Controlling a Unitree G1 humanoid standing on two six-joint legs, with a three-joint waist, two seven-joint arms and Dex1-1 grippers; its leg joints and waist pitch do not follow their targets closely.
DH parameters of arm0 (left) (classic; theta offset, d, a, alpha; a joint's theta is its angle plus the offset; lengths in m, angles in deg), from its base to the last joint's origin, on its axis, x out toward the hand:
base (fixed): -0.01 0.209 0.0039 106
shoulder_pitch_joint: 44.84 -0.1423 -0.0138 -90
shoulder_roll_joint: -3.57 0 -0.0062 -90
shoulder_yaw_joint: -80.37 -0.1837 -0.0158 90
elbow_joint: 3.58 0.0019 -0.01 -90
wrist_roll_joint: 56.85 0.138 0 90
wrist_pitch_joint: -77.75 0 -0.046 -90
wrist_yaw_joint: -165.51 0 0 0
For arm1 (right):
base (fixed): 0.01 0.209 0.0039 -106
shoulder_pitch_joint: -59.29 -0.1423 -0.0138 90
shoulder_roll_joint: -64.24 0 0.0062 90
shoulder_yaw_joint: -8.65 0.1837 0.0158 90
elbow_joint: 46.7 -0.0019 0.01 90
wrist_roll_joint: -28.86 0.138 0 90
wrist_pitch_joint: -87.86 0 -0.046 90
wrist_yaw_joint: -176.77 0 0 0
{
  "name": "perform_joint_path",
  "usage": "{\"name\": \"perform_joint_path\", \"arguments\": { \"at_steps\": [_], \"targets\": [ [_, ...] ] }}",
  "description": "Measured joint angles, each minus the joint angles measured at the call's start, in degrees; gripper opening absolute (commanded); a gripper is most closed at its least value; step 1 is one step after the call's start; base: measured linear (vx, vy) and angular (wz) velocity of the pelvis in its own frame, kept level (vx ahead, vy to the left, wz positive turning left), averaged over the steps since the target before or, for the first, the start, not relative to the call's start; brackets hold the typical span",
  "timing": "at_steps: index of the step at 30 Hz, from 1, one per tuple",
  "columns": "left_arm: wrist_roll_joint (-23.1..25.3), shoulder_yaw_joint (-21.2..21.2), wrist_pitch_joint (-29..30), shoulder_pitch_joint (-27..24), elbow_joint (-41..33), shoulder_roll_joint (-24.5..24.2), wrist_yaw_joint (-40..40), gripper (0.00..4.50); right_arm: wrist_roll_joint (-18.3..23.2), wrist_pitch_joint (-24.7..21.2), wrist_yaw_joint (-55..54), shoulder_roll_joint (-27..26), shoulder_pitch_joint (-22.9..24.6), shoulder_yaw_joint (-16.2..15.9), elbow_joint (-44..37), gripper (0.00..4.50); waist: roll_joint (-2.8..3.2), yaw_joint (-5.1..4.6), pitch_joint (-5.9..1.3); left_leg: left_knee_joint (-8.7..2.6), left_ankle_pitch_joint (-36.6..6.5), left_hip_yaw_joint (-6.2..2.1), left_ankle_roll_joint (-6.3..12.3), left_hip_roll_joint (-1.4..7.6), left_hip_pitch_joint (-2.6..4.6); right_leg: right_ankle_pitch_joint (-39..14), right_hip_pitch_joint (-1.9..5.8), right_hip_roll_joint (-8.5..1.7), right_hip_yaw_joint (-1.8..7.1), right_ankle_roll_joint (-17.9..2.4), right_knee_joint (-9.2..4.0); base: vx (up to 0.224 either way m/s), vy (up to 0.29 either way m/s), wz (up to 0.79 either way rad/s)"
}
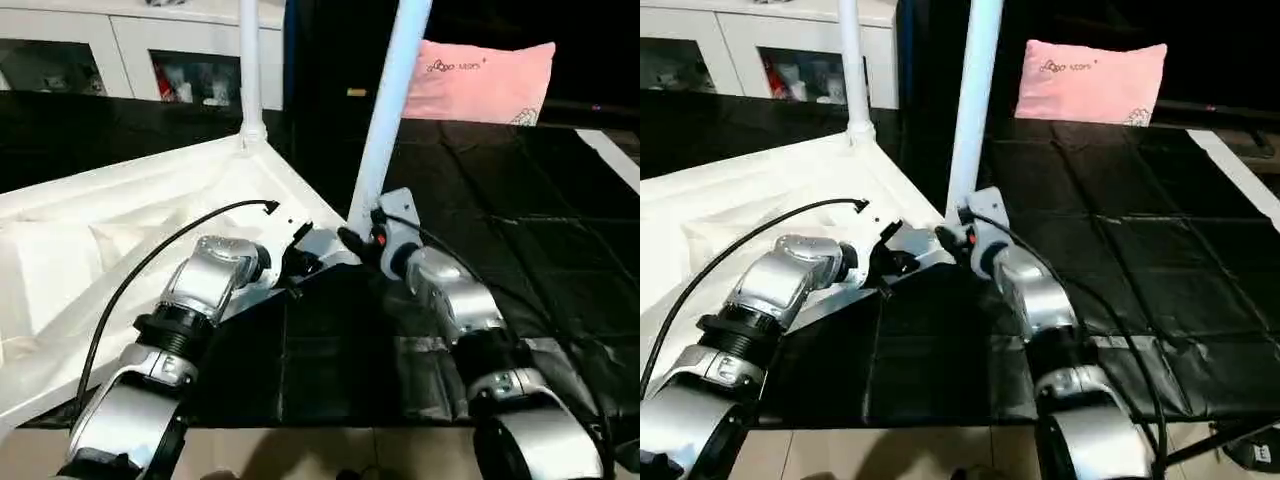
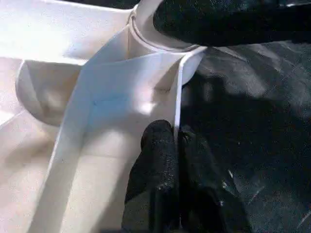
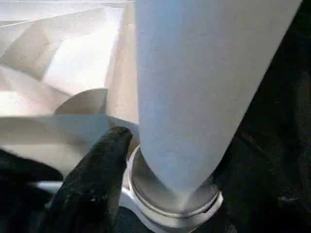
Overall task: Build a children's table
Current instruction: Rotate leg to tighten
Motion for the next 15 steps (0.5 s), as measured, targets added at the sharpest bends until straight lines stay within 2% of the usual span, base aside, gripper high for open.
{"name": "perform_joint_path", "arguments": {
  "at_steps": [4,10,15],
  "targets": [
    [-0.4,-1.07,-2.81,-2.35,-2.68,-3.64,-5.43,0.0,0.83,1.3,7.82,2.88,2.61,-2.34,-3.04,3.54,0.28,-0.05,0.04,-0.08,0.0,-0.01,0.0,0.03,0.01,0.0,-0.02,0.02,-0.02,-0.01,0.0,0.0,0.0,0.0],
    [-1.86,-2.12,-5.1,-4.17,-4.47,-8.04,-11.91,0.0,3.39,2.83,21.75,9.93,6.74,-4.13,-6.75,3.98,0.18,0.96,0.08,0.04,0.02,-0.01,0.01,0.04,0.02,0.01,-0.01,0.02,-0.02,-0.02,-0.01,0.0,0.0,0.0],
    [-2.26,-3.17,-8.75,-5.28,-5.56,-11.5,-16.99,0.0,5.75,2.91,31.81,15.15,8.07,-4.38,-7.07,4.42,0.06,1.19,0.12,0.08,0.02,-0.01,0.01,0.04,0.01,-0.14,-0.05,0.01,-0.01,0.24,0.0,0.0,0.0,0.0]
  ]
}}
